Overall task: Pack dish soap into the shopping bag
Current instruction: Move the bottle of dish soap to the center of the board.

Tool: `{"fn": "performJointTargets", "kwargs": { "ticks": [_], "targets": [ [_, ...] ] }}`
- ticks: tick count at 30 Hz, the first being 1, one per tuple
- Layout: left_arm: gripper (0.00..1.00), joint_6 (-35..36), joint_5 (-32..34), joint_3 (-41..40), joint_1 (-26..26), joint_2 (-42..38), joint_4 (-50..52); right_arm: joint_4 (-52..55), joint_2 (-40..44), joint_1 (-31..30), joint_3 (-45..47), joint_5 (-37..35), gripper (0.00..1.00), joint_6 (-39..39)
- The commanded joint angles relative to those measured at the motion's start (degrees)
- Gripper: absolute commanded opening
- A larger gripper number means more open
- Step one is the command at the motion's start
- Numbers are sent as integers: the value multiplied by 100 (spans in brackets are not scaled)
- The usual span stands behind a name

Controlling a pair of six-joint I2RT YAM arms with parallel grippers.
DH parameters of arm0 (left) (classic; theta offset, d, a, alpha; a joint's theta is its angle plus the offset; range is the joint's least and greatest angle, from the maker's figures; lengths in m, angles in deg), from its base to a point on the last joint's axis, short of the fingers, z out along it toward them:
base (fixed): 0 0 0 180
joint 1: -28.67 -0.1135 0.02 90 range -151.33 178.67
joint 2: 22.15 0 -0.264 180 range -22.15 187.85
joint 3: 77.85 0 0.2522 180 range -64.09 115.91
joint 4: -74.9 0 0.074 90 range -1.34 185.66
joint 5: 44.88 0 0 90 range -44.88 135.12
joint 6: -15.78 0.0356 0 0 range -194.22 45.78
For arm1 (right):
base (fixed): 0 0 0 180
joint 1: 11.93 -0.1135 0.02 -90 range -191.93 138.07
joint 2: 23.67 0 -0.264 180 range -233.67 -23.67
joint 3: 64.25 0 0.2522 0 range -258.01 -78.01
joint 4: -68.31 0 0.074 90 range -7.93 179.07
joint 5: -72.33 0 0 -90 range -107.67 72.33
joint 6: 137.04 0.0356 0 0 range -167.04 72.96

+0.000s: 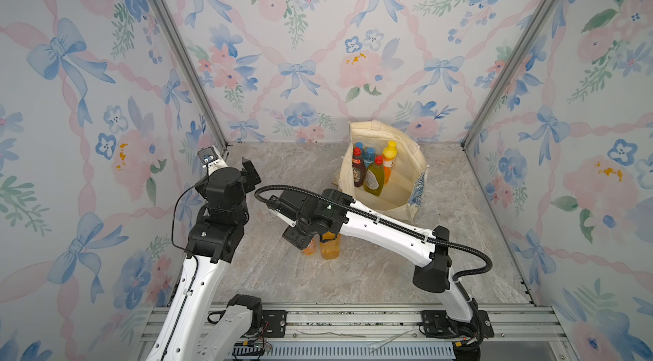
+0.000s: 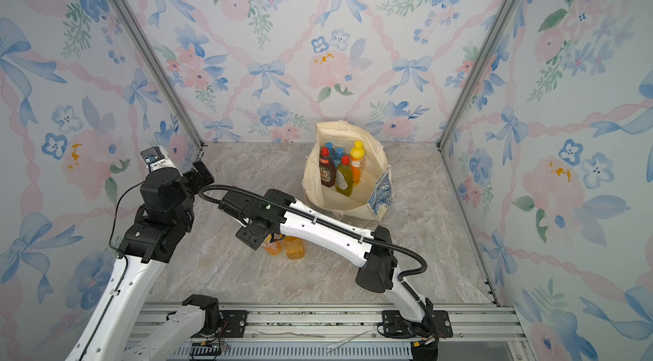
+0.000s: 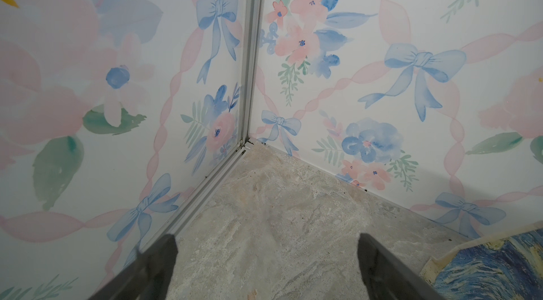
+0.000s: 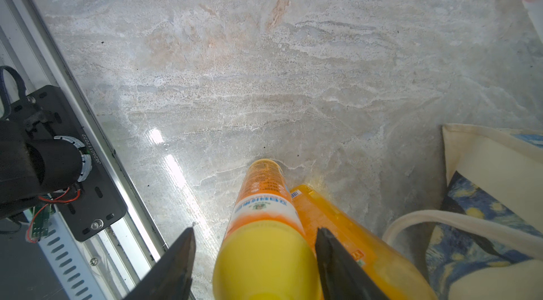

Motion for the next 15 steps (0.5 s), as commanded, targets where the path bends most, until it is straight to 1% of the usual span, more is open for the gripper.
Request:
{"fn": "performJointTargets", "kwargs": {
  "ticks": [1,6,15],
  "targets": [
    [98,-58,-42,13,-42,28,60,-63,153,118,154,139,65,-101],
    [98,-60,-99,48,-42,80,63,-65,98,175,220,268,63,-173],
    [98,-24,-107,139,-42,203,54,-91,43,166,258,418,64,-313]
  ]
}}
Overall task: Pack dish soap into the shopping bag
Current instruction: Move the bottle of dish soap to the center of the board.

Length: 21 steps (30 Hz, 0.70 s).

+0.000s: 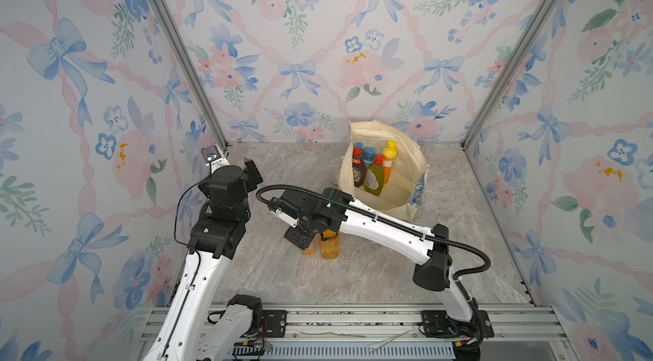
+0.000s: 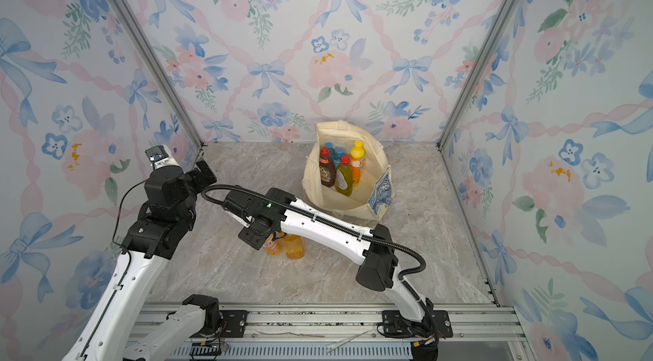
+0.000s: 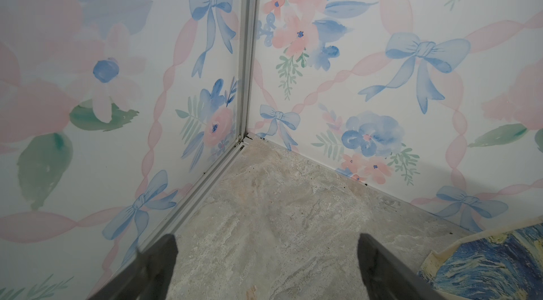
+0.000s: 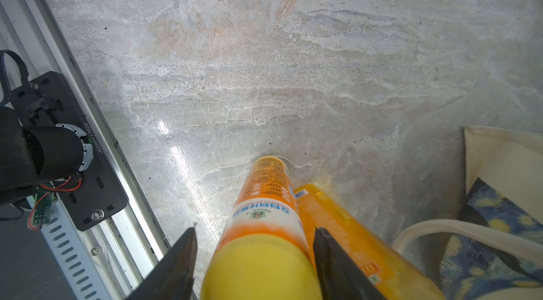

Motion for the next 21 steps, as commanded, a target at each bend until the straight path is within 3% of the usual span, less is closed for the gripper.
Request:
{"fn": "performJointTargets", "kwargs": {
  "ticks": [1,10,16,21],
  "targets": [
    [98,-10,-60,152,-44,49,54,-13,30,53,50,101,62,-140],
    [98,-19,-85,229,-42,112,45,-138,97,53,157,329,40,-258],
    [98,-10,-105,274,-47,151,45,-278,194,87,199,639,19,-319],
    [98,7,-87,339,-44,190,43,-483,341,156,316,1030,10,-309]
  ]
}}
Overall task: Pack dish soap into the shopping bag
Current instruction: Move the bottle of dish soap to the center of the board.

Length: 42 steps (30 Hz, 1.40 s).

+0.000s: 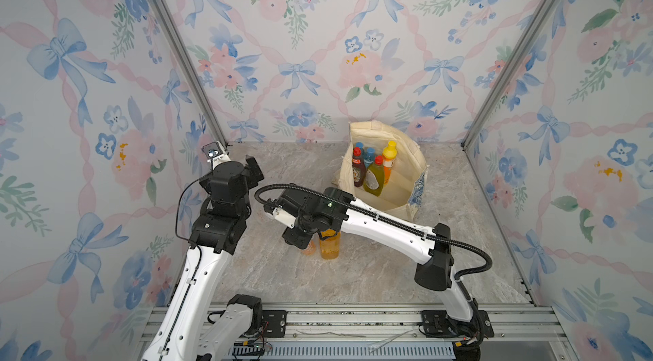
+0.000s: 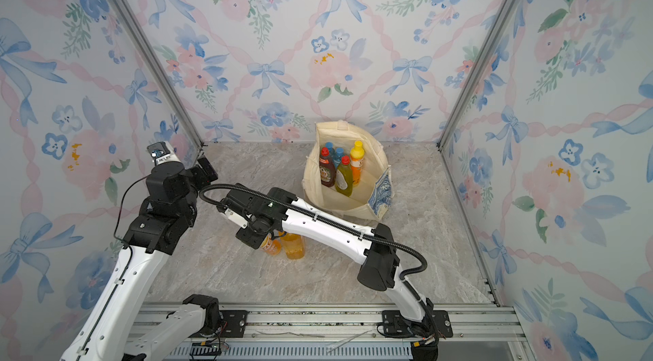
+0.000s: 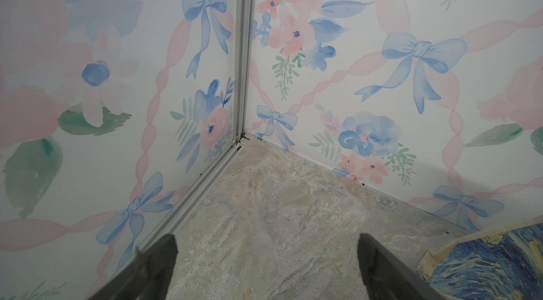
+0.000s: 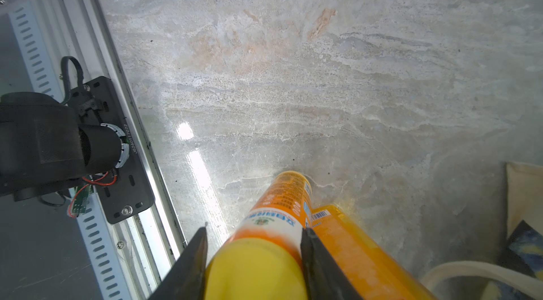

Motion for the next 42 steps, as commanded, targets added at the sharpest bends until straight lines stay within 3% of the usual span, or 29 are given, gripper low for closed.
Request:
{"fn": "performJointTargets", "kwargs": {
  "ticks": [1,4,17,21,23,26,31,36,42],
  "targets": [
    [98,7,-27,165,-43,26,41,-106,258,105,157,356,7,-58],
    [98,16,-28,195,-42,59,42,-192,308,129,223,421,0,-54],
    [98,16,18,252,-42,110,40,-786,604,128,748,472,0,-119],
    [98,8,7,257,-42,126,32,-833,701,16,929,188,0,-299],
    [98,16,-6,269,-43,144,30,-986,810,-34,1140,105,5,-377],
    [98,25,-20,263,-45,138,36,-1195,982,-59,1401,86,24,-384],
    [98,25,-28,277,-42,106,35,-1509,1253,-79,1739,169,33,-404],
    [98,43,-46,301,-42,88,31,-1850,1542,-83,2157,361,56,-458],
    [98,47,-46,265,-42,26,41,-1881,1680,-104,2464,517,62,-498]
  ]
}}
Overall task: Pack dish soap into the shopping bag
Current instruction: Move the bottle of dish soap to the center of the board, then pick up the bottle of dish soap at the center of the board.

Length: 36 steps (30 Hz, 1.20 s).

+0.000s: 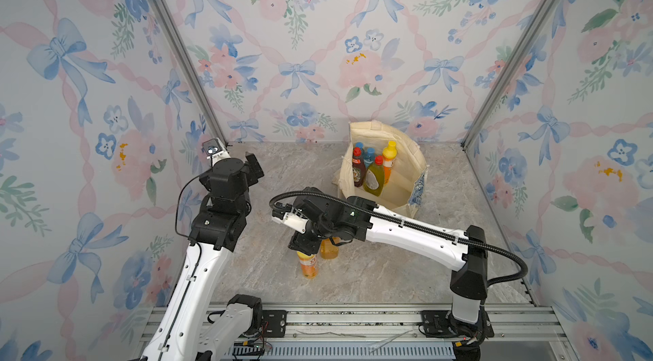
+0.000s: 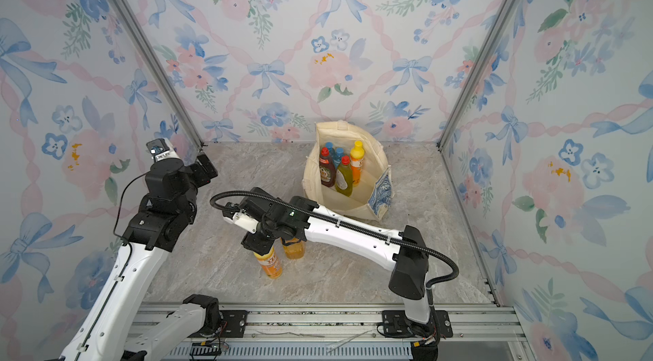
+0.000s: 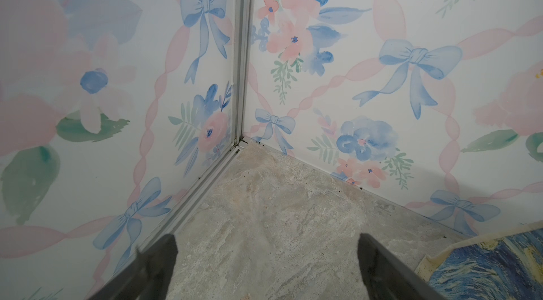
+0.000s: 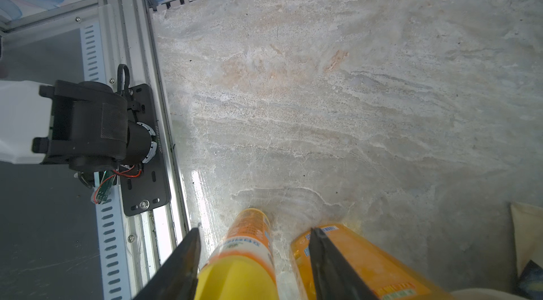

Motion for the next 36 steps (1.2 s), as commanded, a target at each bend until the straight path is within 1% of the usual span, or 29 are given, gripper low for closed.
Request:
{"fn": "performJointTargets", "kwargs": {
  "ticks": [1,5,7,19,27,36],
  "targets": [
    [98,49,-39,94,-44,-102,41,-84,207,-68,179,160,63,-104],
    [98,58,-9,73,-43,-161,44,29,251,-199,272,160,69,-288],
    [98,58,-13,72,-42,-176,38,109,251,-252,281,119,71,-339],
    [98,84,-44,106,-44,-141,43,182,80,-316,543,-200,70,-305],
    [98,84,-26,97,-42,-132,35,215,-32,-291,612,-106,63,-352],
    [98,49,-61,92,-42,-145,35,220,-55,-237,840,17,65,-343]
  ]
}}
